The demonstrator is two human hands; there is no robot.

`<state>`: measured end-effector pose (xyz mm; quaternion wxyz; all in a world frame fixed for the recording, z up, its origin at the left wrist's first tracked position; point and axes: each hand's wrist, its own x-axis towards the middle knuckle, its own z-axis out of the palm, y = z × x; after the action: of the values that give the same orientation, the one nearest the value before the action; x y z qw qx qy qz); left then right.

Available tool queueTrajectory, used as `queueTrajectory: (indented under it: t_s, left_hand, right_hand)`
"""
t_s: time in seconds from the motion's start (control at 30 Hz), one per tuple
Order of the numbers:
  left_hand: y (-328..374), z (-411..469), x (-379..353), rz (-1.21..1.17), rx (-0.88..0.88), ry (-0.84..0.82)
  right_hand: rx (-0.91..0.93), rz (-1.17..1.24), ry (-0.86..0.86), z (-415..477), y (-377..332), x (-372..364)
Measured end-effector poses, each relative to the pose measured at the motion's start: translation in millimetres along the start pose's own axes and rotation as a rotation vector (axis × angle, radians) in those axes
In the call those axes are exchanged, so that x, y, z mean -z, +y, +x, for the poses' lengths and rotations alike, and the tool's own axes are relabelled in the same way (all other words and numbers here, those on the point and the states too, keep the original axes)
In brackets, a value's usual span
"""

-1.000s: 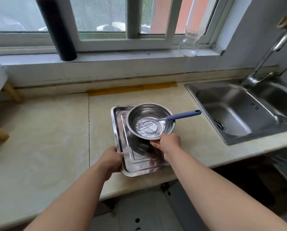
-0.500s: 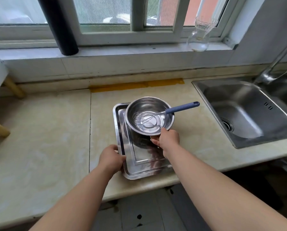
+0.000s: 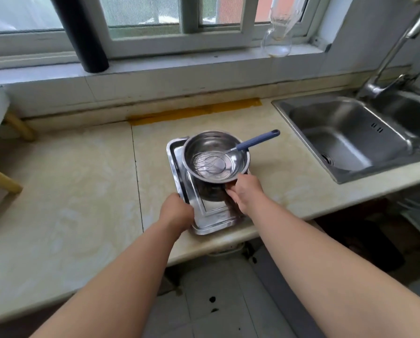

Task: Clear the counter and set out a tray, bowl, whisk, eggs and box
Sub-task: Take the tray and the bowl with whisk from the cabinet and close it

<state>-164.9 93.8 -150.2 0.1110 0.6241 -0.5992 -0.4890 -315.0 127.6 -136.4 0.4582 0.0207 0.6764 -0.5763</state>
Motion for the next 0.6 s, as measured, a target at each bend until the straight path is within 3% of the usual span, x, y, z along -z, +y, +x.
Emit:
queueTrajectory:
  t_s: [0.27, 0.6]
  left_hand:
    - [9, -42, -2, -0.077, -0.105, -0.008]
    - [17, -108, -72, -0.254, -0.170, -0.244]
  right_hand:
    - [0.083, -0.232, 0.079, -49, 7, 46]
    - [0.062, -0.120, 0.266, -98, 20, 174]
